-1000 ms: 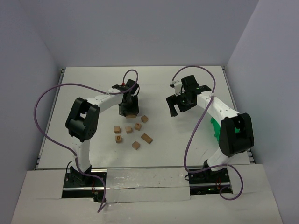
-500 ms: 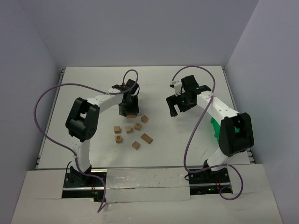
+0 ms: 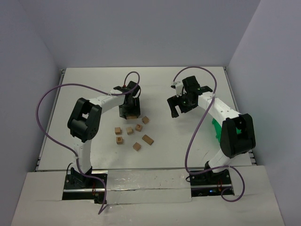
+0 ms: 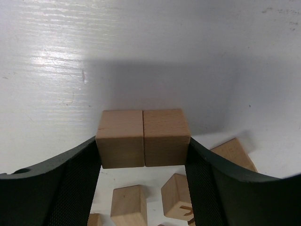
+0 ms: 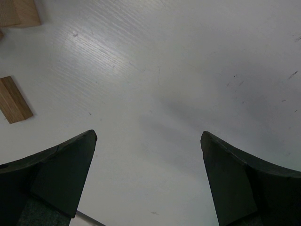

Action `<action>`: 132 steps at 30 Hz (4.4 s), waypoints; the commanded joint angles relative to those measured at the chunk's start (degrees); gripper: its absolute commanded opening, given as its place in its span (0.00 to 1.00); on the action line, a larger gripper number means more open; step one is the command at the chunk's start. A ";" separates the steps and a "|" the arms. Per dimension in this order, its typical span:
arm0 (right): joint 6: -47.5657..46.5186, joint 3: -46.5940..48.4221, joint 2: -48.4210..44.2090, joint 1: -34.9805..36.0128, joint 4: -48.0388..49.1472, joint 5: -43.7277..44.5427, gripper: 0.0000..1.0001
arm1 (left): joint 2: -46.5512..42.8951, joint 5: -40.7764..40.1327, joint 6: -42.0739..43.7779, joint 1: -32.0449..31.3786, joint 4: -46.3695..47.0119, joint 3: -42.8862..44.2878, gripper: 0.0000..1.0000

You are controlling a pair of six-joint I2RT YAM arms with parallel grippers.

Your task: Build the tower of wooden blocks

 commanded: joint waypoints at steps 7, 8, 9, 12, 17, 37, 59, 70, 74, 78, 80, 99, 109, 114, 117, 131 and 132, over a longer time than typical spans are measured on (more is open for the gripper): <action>0.26 1.44 -0.32 -0.30 1.39 0.20 1.00 | 0.62 0.28 -0.31 -1.02 -0.23 1.05 0.99; 0.26 1.48 -0.29 -0.30 1.33 0.20 1.00 | 0.59 0.15 -0.34 -1.02 -0.29 1.05 0.99; 0.26 1.51 -0.26 -0.30 1.26 0.20 1.00 | 0.56 0.01 -0.38 -1.02 -0.36 1.05 0.99; 0.34 1.61 -0.33 -0.30 1.33 0.11 1.00 | 0.55 -0.02 -0.47 -1.10 -0.29 0.80 0.99; 0.26 1.43 -0.42 -0.35 1.19 0.20 1.00 | 0.54 0.24 -0.39 -1.14 -0.03 0.70 0.97; 0.26 0.82 -0.86 -0.30 1.68 0.37 1.00 | -0.98 -1.62 0.58 -2.37 -1.38 3.36 0.99; -1.83 0.66 -6.39 -0.21 1.00 -3.07 1.00 | -20.37 -9.79 8.11 -2.80 -0.62 2.22 0.99; -7.10 4.16 -8.73 0.64 -3.68 -7.39 1.00 | -39.47 29.16 41.63 13.95 1.87 -14.43 0.99; -6.32 3.09 -8.59 1.02 -2.96 -7.19 1.00 | -47.11 32.15 57.25 14.19 -0.97 -23.72 0.99; -5.10 2.55 -8.05 1.55 -2.03 -7.93 1.00 | -48.67 38.66 69.95 14.52 -5.35 -28.87 0.99; -4.76 2.60 -7.73 1.80 -2.01 -7.89 1.00 | -48.17 43.51 74.36 15.05 -7.11 -30.06 0.99; -4.76 0.37 -7.19 1.99 -1.48 -6.48 1.00 | -24.30 54.28 91.30 22.54 -10.83 -20.19 0.86; -4.78 0.64 -6.34 1.99 -1.39 -6.63 1.00 | -21.93 49.93 89.00 22.71 -4.40 -21.62 0.49; -4.51 0.62 -6.14 1.99 -1.31 -6.75 1.00 | -18.97 50.06 87.89 22.71 -4.61 -20.28 0.33; -4.63 0.46 -6.22 1.99 -1.45 -6.55 1.00 | -17.09 51.07 89.29 22.71 -7.03 -19.01 0.31; -4.84 0.29 -5.79 1.98 -1.39 -6.22 1.00 | -12.56 53.32 92.06 22.63 -11.52 -16.70 0.28; -4.97 0.29 -5.79 1.99 -1.39 -6.15 1.00 | -12.23 53.52 92.33 22.63 -11.93 -16.50 0.28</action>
